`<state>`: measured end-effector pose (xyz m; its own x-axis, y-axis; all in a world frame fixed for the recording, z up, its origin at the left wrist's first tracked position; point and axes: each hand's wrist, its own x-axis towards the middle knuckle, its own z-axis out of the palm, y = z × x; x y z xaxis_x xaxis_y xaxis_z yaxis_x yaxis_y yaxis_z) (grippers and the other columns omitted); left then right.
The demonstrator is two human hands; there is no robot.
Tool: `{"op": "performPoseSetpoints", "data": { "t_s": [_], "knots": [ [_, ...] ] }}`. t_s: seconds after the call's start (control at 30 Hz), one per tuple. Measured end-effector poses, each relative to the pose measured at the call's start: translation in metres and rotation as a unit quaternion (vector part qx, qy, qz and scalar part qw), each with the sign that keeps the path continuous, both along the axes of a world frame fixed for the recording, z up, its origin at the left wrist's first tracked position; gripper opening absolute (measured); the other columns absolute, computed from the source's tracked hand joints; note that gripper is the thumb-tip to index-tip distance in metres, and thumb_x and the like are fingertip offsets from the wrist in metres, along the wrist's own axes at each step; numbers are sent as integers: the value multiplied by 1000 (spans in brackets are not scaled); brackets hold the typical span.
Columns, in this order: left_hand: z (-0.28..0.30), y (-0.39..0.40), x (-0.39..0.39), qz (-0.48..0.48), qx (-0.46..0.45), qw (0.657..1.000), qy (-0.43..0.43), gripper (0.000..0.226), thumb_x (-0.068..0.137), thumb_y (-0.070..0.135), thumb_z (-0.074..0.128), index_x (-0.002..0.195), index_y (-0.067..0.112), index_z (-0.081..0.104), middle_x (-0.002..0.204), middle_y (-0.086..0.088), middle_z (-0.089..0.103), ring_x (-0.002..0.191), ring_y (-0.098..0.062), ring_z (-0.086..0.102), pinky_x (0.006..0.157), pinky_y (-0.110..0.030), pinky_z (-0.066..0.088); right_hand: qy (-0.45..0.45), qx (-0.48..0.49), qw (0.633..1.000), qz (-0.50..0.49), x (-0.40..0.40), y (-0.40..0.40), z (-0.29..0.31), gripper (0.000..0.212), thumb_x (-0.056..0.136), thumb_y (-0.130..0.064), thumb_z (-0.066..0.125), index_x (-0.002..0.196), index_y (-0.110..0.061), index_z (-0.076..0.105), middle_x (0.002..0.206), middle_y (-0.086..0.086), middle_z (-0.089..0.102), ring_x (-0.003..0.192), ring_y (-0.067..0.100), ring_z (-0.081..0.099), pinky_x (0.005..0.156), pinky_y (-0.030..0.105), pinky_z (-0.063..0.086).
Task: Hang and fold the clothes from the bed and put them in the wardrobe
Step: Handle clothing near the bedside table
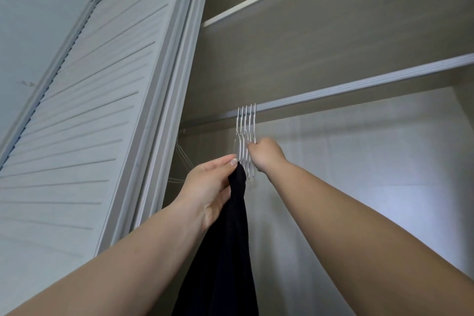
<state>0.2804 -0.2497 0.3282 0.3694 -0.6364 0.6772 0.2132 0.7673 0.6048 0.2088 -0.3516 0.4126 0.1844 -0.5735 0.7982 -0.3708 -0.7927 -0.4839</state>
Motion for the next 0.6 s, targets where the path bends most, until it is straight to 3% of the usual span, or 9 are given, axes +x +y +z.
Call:
{"op": "performPoseSetpoints", "data": {
  "t_s": [0.1,0.2,0.3,0.47,0.6],
  "knots": [
    [-3,-1,8,0,7,1000,-3,11,91,3,59,99,7,66,62,-3,69,52,-10,66,49,-20,53,-72,16,997,17,3,-6,-1,37,102,-27,32,75,-8,48,73,9,45,71,27,45,63,28,34],
    [-5,-3,10,4,19,1000,-6,11,90,3,60,97,8,67,64,-2,69,54,-10,66,51,-21,55,-146,36,988,42,4,-10,2,29,102,-19,31,102,-15,59,81,9,49,81,25,45,70,28,33],
    [-6,-4,8,4,23,1000,-7,11,91,2,60,99,7,67,66,-3,69,55,-10,66,51,-22,55,-225,65,969,82,5,-11,5,37,101,-13,32,124,-15,61,91,7,52,83,26,46,72,29,35],
    [-7,-6,6,-2,25,1000,-12,12,91,1,59,99,7,67,64,-3,69,55,-11,66,51,-22,55,-280,22,956,79,-2,-12,5,36,102,-16,29,120,-5,58,114,15,61,92,30,55,82,34,45],
    [-11,-12,2,-9,30,999,-13,14,91,0,57,101,5,66,71,-7,71,58,-12,68,52,-24,56,-283,-14,958,52,-20,-17,-2,35,102,-20,29,120,-6,56,114,15,59,92,29,54,79,33,43]
  ]
}}
